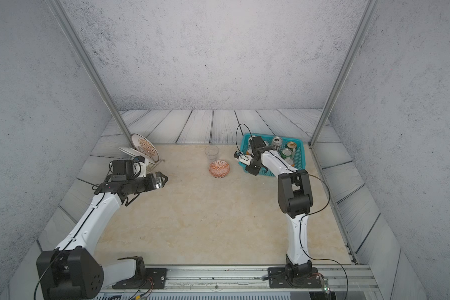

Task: Take out the drinks from the basket
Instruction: Move the basket to the center of the board.

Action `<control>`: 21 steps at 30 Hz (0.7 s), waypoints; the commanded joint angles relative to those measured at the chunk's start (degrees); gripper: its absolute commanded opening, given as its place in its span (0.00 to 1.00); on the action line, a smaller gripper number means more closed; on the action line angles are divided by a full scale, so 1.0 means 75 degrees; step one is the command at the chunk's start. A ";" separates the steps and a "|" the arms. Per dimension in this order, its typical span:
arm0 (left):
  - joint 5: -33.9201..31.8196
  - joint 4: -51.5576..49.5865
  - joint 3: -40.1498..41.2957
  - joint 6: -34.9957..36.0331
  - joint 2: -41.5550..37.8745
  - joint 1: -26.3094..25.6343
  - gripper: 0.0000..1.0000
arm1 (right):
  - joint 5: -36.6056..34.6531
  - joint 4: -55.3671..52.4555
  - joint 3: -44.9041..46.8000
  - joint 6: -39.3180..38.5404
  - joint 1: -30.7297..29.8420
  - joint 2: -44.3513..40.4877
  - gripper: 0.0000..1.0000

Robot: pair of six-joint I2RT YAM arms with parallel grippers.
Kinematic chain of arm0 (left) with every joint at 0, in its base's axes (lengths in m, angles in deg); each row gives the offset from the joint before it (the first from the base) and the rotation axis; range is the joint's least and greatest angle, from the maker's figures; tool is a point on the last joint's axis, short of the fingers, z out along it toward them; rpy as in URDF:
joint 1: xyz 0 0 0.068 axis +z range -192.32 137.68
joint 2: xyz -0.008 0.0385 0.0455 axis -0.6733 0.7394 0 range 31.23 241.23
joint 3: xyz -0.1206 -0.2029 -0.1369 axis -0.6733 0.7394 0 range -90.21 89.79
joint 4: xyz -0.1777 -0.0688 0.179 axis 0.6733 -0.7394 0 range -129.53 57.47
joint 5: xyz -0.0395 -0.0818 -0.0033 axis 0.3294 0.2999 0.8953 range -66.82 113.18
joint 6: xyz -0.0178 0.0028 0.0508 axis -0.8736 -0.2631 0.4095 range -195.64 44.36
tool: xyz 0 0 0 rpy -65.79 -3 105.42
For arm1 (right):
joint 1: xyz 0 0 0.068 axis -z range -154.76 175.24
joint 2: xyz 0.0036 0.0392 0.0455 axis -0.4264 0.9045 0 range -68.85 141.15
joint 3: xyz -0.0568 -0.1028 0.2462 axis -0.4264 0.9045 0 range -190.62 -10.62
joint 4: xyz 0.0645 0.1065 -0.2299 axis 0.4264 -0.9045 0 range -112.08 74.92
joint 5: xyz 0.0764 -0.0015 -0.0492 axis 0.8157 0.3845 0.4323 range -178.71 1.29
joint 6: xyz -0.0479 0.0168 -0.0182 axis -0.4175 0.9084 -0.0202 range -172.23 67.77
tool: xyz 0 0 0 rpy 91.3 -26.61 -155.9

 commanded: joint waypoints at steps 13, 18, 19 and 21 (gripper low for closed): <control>0.0122 -0.0036 0.0007 -0.0037 -0.0030 0.0112 0.99 | 0.0452 -0.1286 0.1381 0.0921 -0.0554 -0.1730 0.19; 0.0170 -0.0014 0.0009 -0.0052 -0.0074 0.0137 0.99 | 0.0404 -0.1043 0.2023 0.1054 -0.0880 -0.2236 0.19; 0.0170 -0.0011 0.0017 -0.0052 -0.0073 0.0144 0.99 | 0.0410 -0.1005 0.2131 0.1059 -0.0953 -0.2323 0.19; 0.0174 -0.0015 0.0028 -0.0054 -0.0094 0.0152 0.99 | 0.0354 -0.0916 0.2362 0.1094 -0.1083 -0.2499 0.19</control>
